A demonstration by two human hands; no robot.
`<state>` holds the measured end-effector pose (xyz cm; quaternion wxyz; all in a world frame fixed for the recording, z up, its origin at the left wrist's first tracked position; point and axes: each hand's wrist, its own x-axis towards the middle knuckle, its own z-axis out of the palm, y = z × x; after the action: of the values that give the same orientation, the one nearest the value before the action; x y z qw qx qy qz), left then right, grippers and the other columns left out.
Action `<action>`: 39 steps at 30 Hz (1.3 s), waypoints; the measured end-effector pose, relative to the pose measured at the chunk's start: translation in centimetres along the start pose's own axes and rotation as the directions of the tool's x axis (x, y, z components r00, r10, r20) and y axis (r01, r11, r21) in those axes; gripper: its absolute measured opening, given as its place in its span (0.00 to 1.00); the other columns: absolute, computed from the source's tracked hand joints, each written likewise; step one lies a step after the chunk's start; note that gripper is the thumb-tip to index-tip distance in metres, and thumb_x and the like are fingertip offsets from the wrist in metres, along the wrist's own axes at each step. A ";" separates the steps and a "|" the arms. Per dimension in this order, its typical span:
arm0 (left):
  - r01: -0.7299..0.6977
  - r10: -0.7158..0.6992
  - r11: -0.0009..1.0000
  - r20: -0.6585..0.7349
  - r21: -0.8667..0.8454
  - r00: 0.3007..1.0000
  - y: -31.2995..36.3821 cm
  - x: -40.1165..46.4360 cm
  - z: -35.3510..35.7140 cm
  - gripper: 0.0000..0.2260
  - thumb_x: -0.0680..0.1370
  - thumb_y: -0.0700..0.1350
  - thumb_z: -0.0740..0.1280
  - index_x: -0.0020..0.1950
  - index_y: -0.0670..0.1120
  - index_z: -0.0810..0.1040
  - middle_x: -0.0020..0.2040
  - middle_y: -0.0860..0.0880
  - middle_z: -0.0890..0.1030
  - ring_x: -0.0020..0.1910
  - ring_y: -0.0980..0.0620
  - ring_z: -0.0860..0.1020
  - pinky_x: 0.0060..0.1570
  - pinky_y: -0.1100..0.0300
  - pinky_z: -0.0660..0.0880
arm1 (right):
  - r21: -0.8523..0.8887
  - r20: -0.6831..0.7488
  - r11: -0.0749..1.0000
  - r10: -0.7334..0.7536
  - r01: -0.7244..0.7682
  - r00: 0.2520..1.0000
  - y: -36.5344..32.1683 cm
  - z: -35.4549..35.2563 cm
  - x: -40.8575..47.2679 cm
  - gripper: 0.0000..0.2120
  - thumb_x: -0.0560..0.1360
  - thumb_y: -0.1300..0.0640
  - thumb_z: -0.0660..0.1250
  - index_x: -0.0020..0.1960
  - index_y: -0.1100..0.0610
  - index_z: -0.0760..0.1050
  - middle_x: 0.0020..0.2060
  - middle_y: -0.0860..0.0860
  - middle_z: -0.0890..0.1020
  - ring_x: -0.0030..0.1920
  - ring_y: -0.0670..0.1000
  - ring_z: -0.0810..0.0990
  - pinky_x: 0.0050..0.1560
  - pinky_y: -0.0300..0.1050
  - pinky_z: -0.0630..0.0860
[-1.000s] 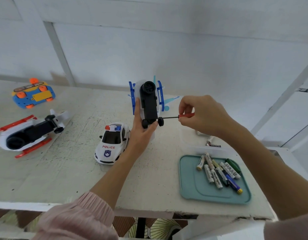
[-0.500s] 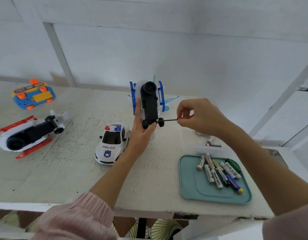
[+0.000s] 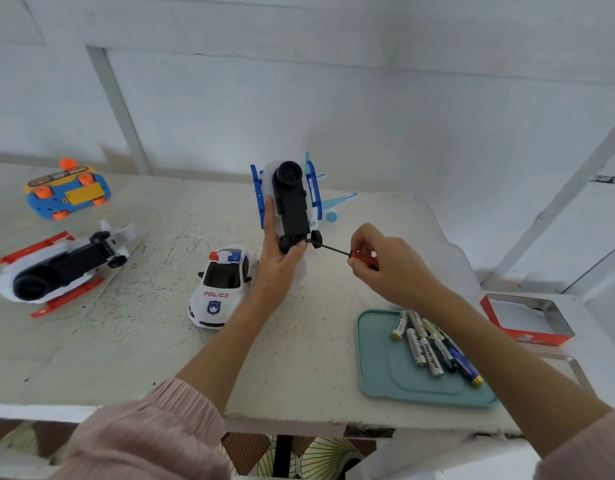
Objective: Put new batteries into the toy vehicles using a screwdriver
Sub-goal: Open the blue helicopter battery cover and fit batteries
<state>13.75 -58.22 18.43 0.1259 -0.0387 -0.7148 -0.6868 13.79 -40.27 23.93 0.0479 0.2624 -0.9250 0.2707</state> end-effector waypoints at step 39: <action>-0.097 0.095 0.995 -0.094 -0.018 0.991 -0.7 0.5 0.1 0.27 0.82 0.38 0.58 0.69 0.66 0.52 0.70 0.59 0.63 0.64 0.72 0.66 0.58 0.78 0.64 | -0.038 -0.188 0.998 -0.059 0.053 0.980 -0.8 -1.0 0.0 0.06 0.77 0.57 0.61 0.48 0.53 0.64 0.31 0.45 0.75 0.27 0.46 0.72 0.31 0.43 0.71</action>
<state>13.11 -58.21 17.81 0.1913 -0.0424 -0.6976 -0.6892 14.16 -40.26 25.13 0.1475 0.2606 -0.9128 0.2776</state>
